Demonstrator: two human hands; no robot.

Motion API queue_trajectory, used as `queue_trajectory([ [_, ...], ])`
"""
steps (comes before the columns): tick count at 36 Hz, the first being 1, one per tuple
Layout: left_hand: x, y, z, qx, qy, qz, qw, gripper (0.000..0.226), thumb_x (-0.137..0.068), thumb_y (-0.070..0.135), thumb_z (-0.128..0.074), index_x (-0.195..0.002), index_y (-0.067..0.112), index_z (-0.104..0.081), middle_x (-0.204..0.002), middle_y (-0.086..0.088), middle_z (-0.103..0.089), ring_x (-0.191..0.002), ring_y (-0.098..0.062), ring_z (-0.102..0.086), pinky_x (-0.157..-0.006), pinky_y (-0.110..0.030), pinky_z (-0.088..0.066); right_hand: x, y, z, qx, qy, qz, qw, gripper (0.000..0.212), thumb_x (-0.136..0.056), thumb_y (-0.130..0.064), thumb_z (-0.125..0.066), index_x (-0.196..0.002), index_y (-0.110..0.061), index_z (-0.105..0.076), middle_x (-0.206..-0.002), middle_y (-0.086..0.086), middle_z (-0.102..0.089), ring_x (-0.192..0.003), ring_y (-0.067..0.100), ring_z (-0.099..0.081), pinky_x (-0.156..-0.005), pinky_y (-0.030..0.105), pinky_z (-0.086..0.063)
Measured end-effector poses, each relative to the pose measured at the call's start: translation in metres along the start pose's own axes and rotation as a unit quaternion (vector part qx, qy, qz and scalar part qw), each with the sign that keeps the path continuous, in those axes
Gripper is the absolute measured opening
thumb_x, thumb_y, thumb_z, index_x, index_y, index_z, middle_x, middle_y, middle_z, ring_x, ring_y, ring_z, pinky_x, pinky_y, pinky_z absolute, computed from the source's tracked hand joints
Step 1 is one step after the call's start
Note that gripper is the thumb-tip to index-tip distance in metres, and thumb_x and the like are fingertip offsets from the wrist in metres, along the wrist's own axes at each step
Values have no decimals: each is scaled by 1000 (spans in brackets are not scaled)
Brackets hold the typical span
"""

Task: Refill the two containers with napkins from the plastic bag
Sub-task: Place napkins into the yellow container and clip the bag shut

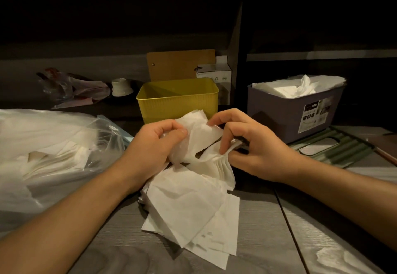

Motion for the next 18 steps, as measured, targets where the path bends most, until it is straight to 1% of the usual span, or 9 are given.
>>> queue_trajectory([
  [4,2,3,-4,44,-20,10,999,22,-100,20,-56,-84,17,-70,-90,-1,-69,-82,-15,-64,-66,-25,-56,0,-2,-3,-3,-17,3,1000,19,-82,-2,-72,-82,-19,-64,-140,-13,-45,-134,5,-44,-104,24,-46],
  [6,2,4,-6,38,-29,0,999,22,-100,20,-57,-84,20,-72,-90,1,-71,-83,-14,-65,-69,-26,-57,0,-2,-3,0,-19,3,1000,18,-83,-1,-73,-83,-17,-65,-140,-15,-44,-130,5,-47,-102,25,-48],
  [8,2,4,-6,20,-33,-11,999,22,-99,22,-58,-86,24,-75,-93,4,-73,-88,-14,-68,-75,-30,-56,-1,-2,-4,0,-23,-1,1000,18,-83,0,-73,-83,-16,-66,-138,-18,-44,-124,6,-52,-99,26,-50],
  [10,1,5,-7,3,-37,-17,999,20,-99,23,-59,-93,26,-77,-98,5,-75,-94,-15,-71,-82,-35,-58,-2,-2,-4,5,-24,-3,1000,18,-83,1,-73,-84,-15,-66,-136,-19,-45,-119,8,-54,-96,28,-51],
  [12,2,5,-8,-6,-44,-16,999,20,-99,22,-58,-100,24,-77,-101,4,-75,-96,-15,-71,-88,-39,-59,-2,-2,-4,6,-21,-1,1000,18,-83,1,-73,-85,-16,-66,-134,-17,-46,-118,8,-54,-94,26,-52],
  [15,3,6,-11,-14,-58,-12,998,23,-101,18,-56,-105,25,-77,-103,8,-76,-98,-12,-71,-87,-35,-58,-1,-1,-4,10,-17,6,1000,21,-84,-1,-73,-85,-21,-66,-130,-15,-47,-121,7,-51,-95,22,-51],
  [18,3,7,-12,-19,-71,-17,997,21,-98,19,-61,-107,27,-77,-106,12,-75,-101,-9,-70,-84,-28,-58,-1,-1,-4,26,-13,24,999,21,-83,-2,-75,-88,-21,-66,-132,-15,-46,-127,10,-48,-98,27,-51],
])
Point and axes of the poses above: each hand's wrist, its own x-axis away from the middle knuckle, its own z-axis out of the back of the hand, y = z × x, the point moved 7 cm from there along -x, towards the middle knuckle
